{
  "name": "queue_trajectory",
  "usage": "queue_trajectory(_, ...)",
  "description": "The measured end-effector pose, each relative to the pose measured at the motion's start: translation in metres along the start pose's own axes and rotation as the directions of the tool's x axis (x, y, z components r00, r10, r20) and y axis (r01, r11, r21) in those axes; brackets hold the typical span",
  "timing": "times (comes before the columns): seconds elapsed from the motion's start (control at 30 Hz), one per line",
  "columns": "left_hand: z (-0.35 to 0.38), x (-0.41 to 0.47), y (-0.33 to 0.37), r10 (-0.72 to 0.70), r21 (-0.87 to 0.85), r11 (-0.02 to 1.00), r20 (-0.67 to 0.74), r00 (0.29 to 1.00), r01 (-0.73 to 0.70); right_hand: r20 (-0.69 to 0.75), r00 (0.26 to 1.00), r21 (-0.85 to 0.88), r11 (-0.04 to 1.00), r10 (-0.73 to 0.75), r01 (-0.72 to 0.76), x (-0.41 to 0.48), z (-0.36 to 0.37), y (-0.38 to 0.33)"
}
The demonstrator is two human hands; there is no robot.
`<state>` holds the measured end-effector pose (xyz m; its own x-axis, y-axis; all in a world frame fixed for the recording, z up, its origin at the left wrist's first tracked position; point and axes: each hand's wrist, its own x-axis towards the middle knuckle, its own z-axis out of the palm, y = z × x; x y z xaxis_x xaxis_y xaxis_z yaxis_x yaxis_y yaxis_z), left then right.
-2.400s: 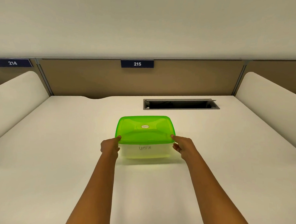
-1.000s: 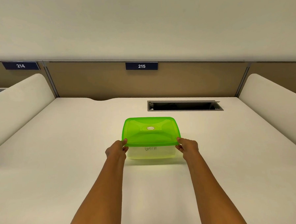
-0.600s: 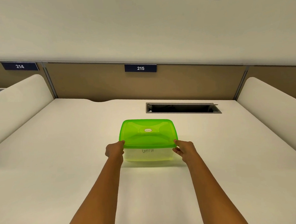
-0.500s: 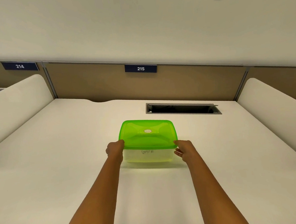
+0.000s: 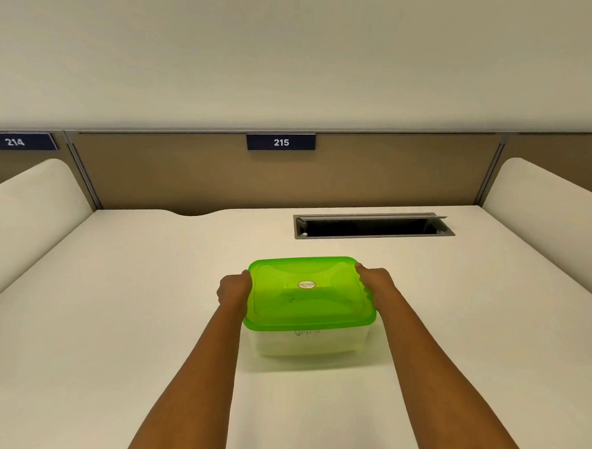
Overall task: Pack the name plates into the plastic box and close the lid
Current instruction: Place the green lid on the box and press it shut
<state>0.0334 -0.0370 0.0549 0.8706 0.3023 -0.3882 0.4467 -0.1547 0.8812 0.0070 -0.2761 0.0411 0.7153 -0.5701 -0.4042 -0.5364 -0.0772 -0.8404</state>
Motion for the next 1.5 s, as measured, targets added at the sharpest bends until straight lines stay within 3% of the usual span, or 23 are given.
queue_trajectory(0.33,0.011,0.026,0.01,0.006,0.067,0.998,0.052,0.999,-0.009,-0.052,0.991,0.175,0.979,0.119,-0.109,0.027,0.009,-0.006)
queue_trajectory(0.47,0.015,0.03,0.009,0.046,0.166,0.985,0.026,0.999,-0.05,-0.114,0.986,0.151,0.983,0.123,-0.105,0.023,0.013,-0.007)
queue_trajectory(0.8,0.022,0.035,0.003,0.057,0.0,0.998,-0.019,0.998,-0.057,-0.193,0.975,0.106,0.991,0.107,-0.087,0.016,0.016,-0.01)
queue_trajectory(1.03,0.019,0.027,0.005,0.136,0.102,0.986,-0.004,0.991,-0.135,-0.147,0.985,0.08,0.994,0.086,-0.075,0.017,0.012,-0.008)
queue_trajectory(1.17,0.016,0.022,0.009,0.141,0.147,0.979,0.002,0.99,-0.14,-0.042,0.996,0.136,0.988,0.08,-0.074,0.023,0.006,-0.004)
queue_trajectory(1.5,0.004,0.007,-0.001,0.162,0.076,0.984,-0.02,0.987,-0.16,0.043,0.995,0.167,0.981,0.091,-0.097,0.005,-0.011,0.002)
